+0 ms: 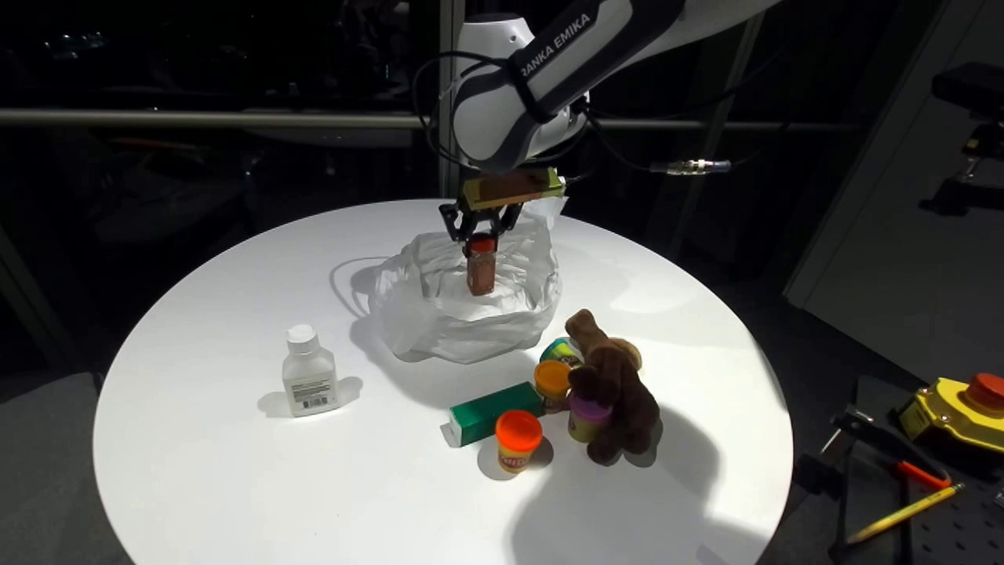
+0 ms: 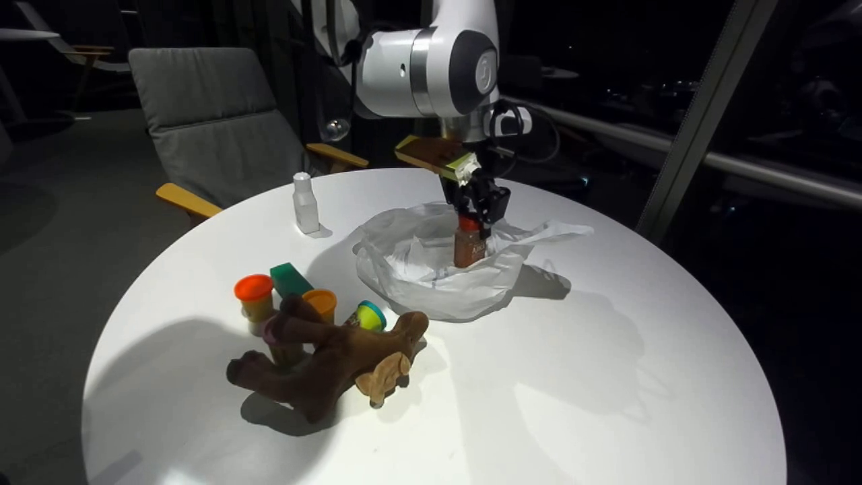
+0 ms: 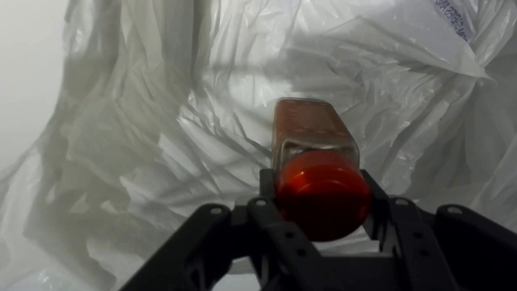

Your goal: Put the containers, reindeer toy and green block inside the white plastic bag

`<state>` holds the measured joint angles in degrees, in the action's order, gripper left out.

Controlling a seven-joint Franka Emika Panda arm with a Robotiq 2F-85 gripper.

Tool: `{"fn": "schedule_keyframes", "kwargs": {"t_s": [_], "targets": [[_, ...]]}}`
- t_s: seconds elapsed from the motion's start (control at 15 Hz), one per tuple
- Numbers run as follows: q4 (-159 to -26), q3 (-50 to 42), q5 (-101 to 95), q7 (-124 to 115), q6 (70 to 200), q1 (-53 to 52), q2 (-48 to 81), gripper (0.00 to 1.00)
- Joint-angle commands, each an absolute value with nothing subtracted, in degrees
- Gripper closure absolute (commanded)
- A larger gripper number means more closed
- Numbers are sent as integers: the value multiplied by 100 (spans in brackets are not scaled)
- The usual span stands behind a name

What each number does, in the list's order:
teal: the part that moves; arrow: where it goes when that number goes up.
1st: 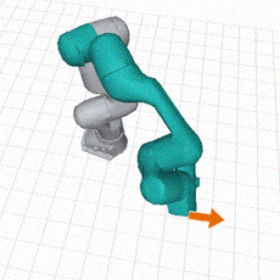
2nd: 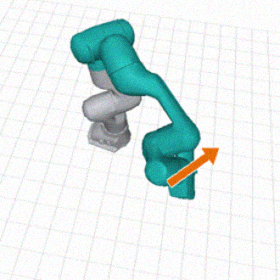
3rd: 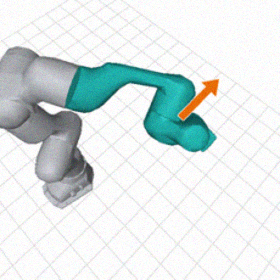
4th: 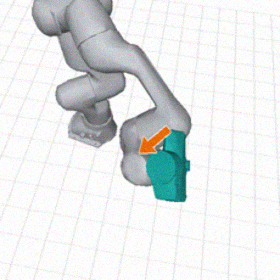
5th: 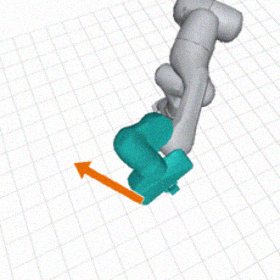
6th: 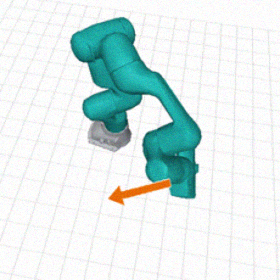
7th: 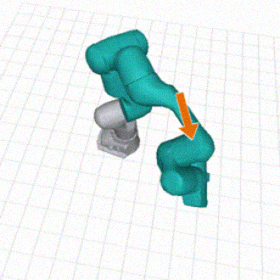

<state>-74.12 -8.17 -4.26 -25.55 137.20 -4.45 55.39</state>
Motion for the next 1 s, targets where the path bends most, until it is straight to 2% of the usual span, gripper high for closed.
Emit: {"fn": "schedule_keyframes", "kwargs": {"t_s": [0.0,0.2,0.27,0.53,0.93], "targets": [[-6979,-714,-161,-2346,13339,-260,5662,24],[-7181,-678,-68,-2301,13265,-244,5338,2],[-7246,-659,-43,-2284,13264,-245,5233,0],[-7723,-597,-37,-2257,13252,-341,4592,0],[-9412,-547,-72,-2172,13315,-403,3171,0]]}}
